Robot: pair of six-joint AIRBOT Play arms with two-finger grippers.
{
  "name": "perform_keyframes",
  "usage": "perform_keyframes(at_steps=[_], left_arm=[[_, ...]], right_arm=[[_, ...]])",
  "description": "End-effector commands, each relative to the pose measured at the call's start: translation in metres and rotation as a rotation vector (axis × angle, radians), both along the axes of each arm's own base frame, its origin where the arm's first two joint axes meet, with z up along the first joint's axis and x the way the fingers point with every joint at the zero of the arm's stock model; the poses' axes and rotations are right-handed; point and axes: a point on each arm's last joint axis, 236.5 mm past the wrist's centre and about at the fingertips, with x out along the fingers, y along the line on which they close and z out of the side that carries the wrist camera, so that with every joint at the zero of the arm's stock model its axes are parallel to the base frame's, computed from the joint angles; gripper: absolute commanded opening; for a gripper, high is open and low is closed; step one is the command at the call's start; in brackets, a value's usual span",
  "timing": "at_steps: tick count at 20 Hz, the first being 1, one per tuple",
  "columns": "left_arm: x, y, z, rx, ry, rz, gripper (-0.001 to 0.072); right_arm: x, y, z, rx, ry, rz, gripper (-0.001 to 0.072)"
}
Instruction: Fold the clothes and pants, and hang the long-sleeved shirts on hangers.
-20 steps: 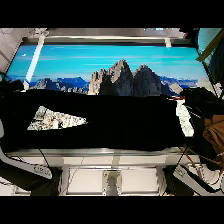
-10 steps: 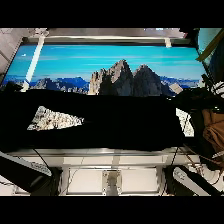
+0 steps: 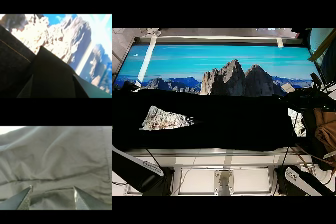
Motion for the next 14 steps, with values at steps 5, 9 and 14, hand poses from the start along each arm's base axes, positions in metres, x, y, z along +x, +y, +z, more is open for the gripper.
perform_keyframes(at_steps=[5,9,14], left_arm=[[-0.017,0.007,-0.016,0.114,0.129,-0.074,0.0528],[-0.01,0.014,-0.003,0.134,0.102,-0.064,0.0528],[-0.011,0.003,-0.016,0.11,0.128,-0.089,0.0528]], right_arm=[[-0.001,-0.003,-0.002,-0.013,0.011,-0.009,0.0551],[-0.001,-0.003,-0.002,-0.013,0.011,-0.01,0.0551],[-0.001,-0.003,-0.002,-0.013,0.011,-0.01,0.0551]])
